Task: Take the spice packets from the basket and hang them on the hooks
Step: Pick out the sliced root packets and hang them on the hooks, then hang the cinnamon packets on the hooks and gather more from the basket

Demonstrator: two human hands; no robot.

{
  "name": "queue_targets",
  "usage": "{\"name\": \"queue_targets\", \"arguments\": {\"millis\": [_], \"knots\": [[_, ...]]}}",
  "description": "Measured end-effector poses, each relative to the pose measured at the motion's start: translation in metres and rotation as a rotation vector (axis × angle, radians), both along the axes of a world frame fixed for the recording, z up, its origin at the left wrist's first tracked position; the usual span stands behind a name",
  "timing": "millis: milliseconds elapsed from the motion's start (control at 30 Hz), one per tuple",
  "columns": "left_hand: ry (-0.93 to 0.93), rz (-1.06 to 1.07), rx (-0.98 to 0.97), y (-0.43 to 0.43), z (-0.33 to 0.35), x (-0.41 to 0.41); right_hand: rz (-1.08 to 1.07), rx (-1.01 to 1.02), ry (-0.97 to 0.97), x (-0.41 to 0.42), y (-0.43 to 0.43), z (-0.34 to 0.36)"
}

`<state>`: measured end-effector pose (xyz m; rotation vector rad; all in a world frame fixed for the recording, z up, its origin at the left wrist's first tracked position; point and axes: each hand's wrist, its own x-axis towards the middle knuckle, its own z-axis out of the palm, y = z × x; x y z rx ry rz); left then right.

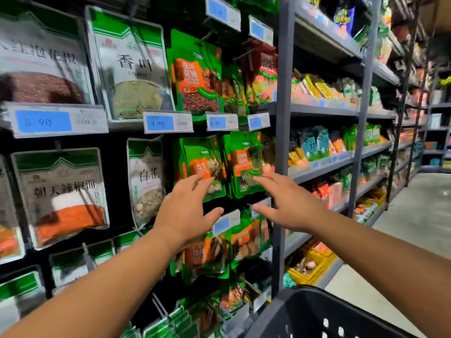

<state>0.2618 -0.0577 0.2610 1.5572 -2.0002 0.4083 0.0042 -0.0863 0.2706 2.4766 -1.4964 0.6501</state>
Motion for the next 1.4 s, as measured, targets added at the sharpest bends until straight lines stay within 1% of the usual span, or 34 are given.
{"name": "queue_targets", "arguments": {"millis": [100, 267, 433, 600, 767, 933, 1167, 1300, 1400], "knots": [[-0.026, -0.067, 0.061, 0.014, -0.022, -0.023, -0.047, 0.018, 0.049, -0.030, 0.032, -0.024], [-0.071, -0.221, 0.141, 0.035, -0.065, -0.069, -0.116, 0.051, 0.053, -0.077, 0.088, -0.066], [-0.147, -0.354, 0.255, 0.049, -0.114, -0.115, -0.191, 0.146, 0.077, -0.119, 0.136, -0.120], [-0.181, -0.441, 0.376, 0.054, -0.167, -0.155, -0.251, 0.291, 0.087, -0.150, 0.163, -0.175], [-0.183, -0.520, 0.479, 0.054, -0.211, -0.182, -0.306, 0.400, 0.086, -0.167, 0.167, -0.219], [-0.253, -0.532, 0.548, 0.049, -0.243, -0.196, -0.342, 0.571, 0.033, -0.166, 0.149, -0.260], [-0.296, -0.445, 0.712, 0.027, -0.267, -0.178, -0.349, 0.830, 0.060, -0.134, 0.113, -0.333], [-0.329, -0.426, 0.855, 0.019, -0.289, -0.158, -0.367, 0.992, 0.154, -0.122, 0.108, -0.375], [-0.291, -0.423, 0.893, 0.016, -0.293, -0.150, -0.374, 1.055, 0.267, -0.121, 0.109, -0.405]]}}
